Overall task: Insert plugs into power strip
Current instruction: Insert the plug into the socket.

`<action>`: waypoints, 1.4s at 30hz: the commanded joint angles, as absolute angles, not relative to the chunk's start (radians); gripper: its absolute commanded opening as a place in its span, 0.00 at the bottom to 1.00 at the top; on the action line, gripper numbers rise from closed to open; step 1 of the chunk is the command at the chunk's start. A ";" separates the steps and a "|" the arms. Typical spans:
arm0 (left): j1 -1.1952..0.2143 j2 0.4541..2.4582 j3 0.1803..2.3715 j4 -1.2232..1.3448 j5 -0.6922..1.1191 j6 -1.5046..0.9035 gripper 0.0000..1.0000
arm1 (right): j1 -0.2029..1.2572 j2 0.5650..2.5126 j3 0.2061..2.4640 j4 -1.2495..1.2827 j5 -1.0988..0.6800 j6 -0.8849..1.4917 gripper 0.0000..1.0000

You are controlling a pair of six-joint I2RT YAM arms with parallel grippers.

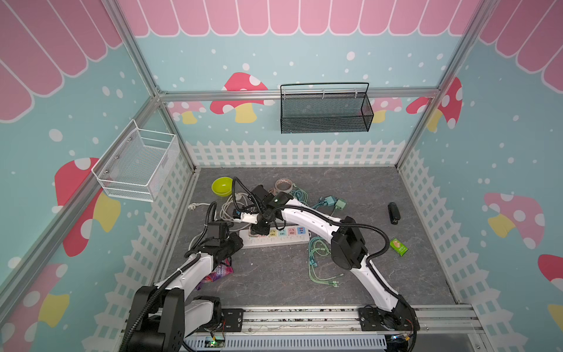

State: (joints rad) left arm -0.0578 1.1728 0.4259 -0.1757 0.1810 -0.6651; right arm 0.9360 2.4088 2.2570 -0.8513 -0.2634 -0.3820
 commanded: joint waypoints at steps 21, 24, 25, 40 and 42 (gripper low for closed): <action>-0.048 1.183 0.422 -0.149 0.207 -0.649 0.28 | 0.961 2.471 2.282 -0.892 -0.229 -0.470 0.05; -0.048 1.179 0.418 -0.144 0.210 -0.650 0.28 | 0.963 2.478 2.286 -0.890 -0.204 -0.466 0.05; -0.048 1.177 0.414 -0.142 0.211 -0.651 0.28 | 0.963 2.480 2.288 -0.889 -0.199 -0.465 0.06; -0.047 1.164 0.382 -0.114 0.232 -0.669 0.26 | 0.976 2.578 2.344 -0.916 -0.093 -0.497 0.05; -0.049 1.163 0.381 -0.114 0.234 -0.671 0.26 | 0.975 2.591 2.344 -0.920 -0.090 -0.505 0.05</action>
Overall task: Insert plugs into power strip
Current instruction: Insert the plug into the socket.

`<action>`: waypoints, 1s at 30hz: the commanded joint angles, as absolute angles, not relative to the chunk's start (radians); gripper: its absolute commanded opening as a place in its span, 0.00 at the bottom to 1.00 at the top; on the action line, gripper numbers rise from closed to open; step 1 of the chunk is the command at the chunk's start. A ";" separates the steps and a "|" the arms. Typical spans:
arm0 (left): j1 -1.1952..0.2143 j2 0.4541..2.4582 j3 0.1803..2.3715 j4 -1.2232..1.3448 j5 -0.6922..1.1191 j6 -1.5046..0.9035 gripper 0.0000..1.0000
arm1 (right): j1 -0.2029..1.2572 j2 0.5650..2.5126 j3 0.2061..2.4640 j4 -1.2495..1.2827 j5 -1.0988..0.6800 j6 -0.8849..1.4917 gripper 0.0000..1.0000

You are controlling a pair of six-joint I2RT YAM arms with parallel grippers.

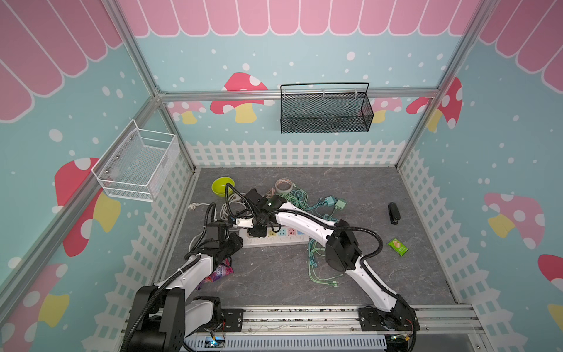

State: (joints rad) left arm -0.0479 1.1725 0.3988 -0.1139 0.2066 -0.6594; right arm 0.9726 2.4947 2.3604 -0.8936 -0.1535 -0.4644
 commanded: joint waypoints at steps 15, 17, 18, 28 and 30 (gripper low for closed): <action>-0.048 1.090 0.357 -0.124 0.236 -0.693 0.25 | 0.970 2.629 2.350 -0.927 -0.141 -0.475 0.09; -0.048 1.088 0.359 -0.123 0.246 -0.693 0.25 | 0.965 2.606 2.350 -0.918 -0.171 -0.459 0.10; -0.047 1.086 0.362 -0.124 0.249 -0.694 0.25 | 0.962 2.591 2.350 -0.913 -0.185 -0.452 0.11; -0.048 0.998 0.376 -0.178 0.255 -0.702 0.27 | 0.946 2.491 2.349 -0.870 -0.269 -0.400 0.21; -0.048 0.982 0.380 -0.192 0.254 -0.703 0.27 | 0.945 2.478 2.347 -0.871 -0.279 -0.392 0.26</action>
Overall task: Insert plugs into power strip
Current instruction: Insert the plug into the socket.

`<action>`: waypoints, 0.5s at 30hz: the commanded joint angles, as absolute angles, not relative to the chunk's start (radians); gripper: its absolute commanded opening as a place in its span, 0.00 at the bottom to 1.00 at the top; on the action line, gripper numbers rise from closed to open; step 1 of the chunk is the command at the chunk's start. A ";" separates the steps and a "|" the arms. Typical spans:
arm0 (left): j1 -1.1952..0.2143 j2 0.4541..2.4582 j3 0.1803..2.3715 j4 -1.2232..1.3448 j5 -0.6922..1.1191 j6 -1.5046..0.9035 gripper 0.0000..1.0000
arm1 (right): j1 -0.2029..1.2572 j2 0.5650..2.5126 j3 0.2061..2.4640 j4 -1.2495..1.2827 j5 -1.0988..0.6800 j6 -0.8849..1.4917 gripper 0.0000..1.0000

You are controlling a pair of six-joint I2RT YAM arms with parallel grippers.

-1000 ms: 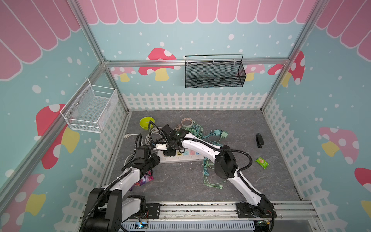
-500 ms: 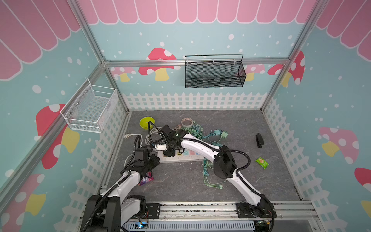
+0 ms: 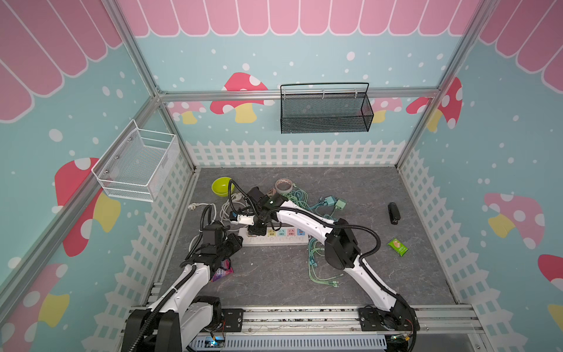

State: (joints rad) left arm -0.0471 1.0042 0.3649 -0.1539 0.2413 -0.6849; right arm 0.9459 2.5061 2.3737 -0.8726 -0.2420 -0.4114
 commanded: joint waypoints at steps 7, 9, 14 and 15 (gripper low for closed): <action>-0.048 0.949 0.394 -0.233 0.245 -0.704 0.27 | 0.941 2.432 2.313 -0.872 -0.295 -0.370 0.36; -0.048 0.944 0.395 -0.237 0.245 -0.706 0.27 | 0.942 2.420 2.296 -0.873 -0.297 -0.368 0.42; -0.048 0.944 0.395 -0.241 0.235 -0.701 0.27 | 0.942 2.392 2.263 -0.871 -0.307 -0.367 0.52; -0.048 0.944 0.396 -0.241 0.237 -0.703 0.27 | 0.942 2.388 2.259 -0.871 -0.307 -0.365 0.53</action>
State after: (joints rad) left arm -0.0471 0.9554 0.3672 -0.2207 0.2432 -0.6926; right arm 0.9421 2.4439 2.2765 -0.8551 -0.2813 -0.3641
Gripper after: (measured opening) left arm 0.271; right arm 0.521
